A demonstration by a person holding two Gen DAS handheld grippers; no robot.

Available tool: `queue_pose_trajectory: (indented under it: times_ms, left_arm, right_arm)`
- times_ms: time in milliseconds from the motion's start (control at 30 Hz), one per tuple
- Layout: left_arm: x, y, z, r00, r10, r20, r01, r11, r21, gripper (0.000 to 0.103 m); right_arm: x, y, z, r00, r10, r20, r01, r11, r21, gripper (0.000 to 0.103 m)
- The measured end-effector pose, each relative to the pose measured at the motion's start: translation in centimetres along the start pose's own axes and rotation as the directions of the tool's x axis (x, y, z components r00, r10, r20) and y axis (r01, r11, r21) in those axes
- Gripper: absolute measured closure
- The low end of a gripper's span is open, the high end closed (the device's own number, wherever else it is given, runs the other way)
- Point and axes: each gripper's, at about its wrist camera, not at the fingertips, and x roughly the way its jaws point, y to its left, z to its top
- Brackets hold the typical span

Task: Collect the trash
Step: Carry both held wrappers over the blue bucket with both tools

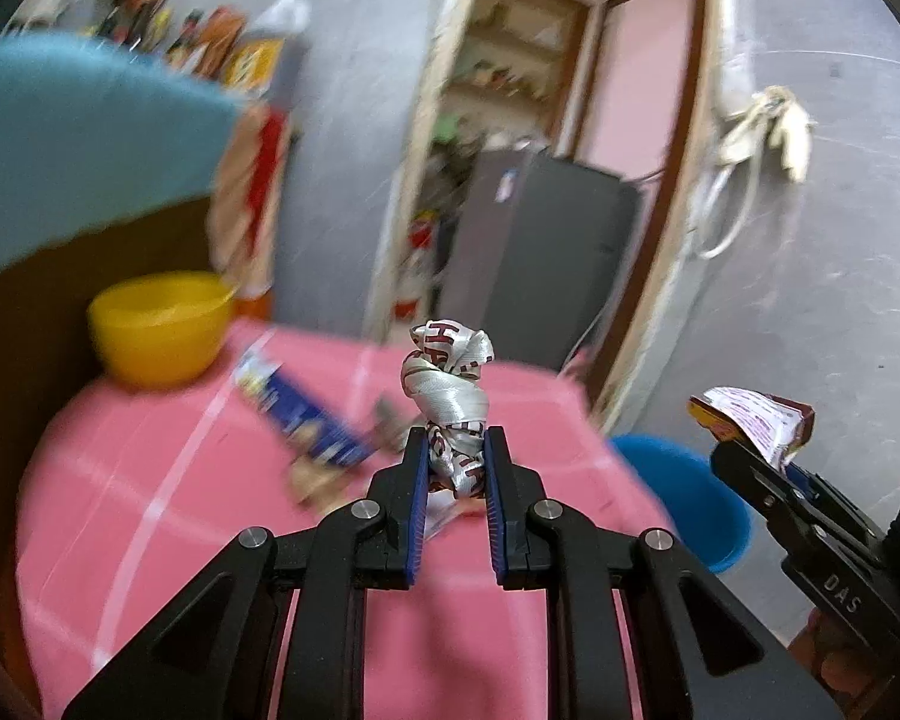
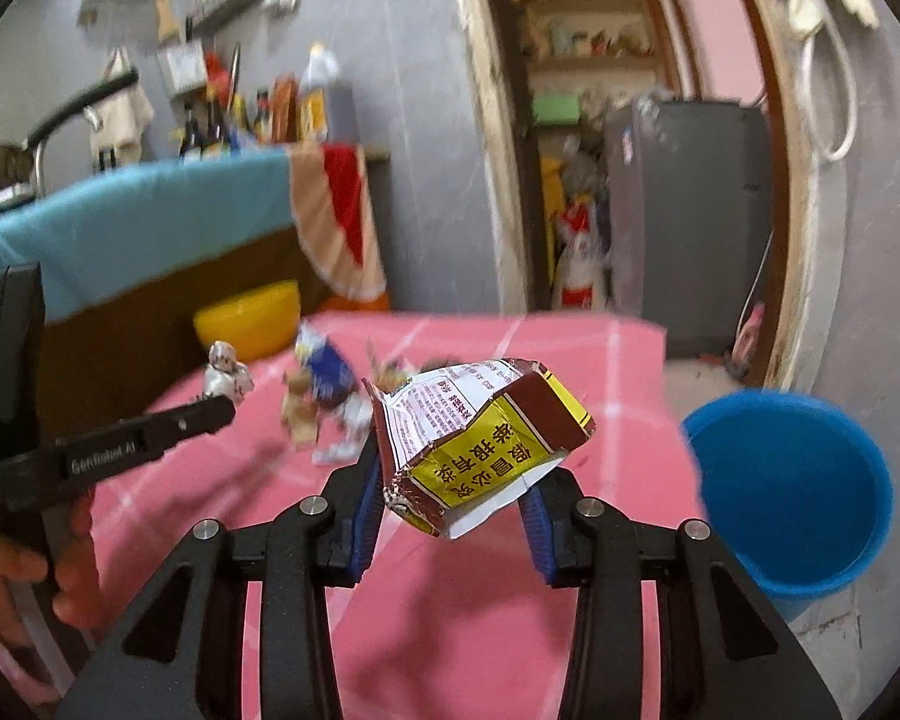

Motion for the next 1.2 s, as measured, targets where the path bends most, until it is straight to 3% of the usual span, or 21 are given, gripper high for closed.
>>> queue_pose_trajectory:
  times_ms: [100, 267, 567, 800, 933, 1067, 1200]
  left_arm:
    - [0.8, -3.2, 1.5, 0.997, -0.058, 0.048, 0.055, 0.997, 0.054, 0.089]
    - [3.2, -7.3, 3.1, 0.988, -0.147, 0.056, 0.14, 0.984, 0.113, 0.089]
    - [10.6, -13.6, 3.3, 0.959, -0.277, -0.061, 0.283, 0.95, 0.134, 0.089]
    - [16.3, -16.7, 2.4, 0.927, -0.275, -0.254, 0.311, 0.944, 0.11, 0.088]
    - [19.9, -17.6, 1.5, 0.893, -0.232, -0.386, 0.288, 0.953, 0.094, 0.088]
    - [22.3, -17.7, 0.8, 0.86, -0.217, -0.461, 0.272, 0.961, 0.054, 0.087]
    - [23.5, -16.9, 0.5, 0.836, -0.213, -0.505, 0.264, 0.964, 0.031, 0.074]
  right_arm:
    - [-1.6, -1.2, 1.5, 0.996, -0.033, 0.083, 0.033, 0.999, 0.007, 0.065]
    - [-3.5, -4.5, 3.8, 0.976, -0.117, 0.183, 0.113, 0.993, 0.032, 0.065]
    - [-4.4, -11.2, 4.6, 0.935, -0.294, 0.199, 0.287, 0.956, 0.06, 0.064]
    - [-4.1, -16.0, 3.1, 0.913, -0.391, 0.115, 0.379, 0.918, 0.115, 0.064]
    - [-3.3, -17.8, 2.2, 0.908, -0.417, 0.047, 0.408, 0.903, 0.135, 0.063]
    - [-1.9, -19.6, 1.0, 0.906, -0.42, -0.052, 0.423, 0.891, 0.166, 0.063]
    - [-0.7, -20.9, -0.2, 0.906, -0.4, -0.136, 0.421, 0.883, 0.206, 0.062]
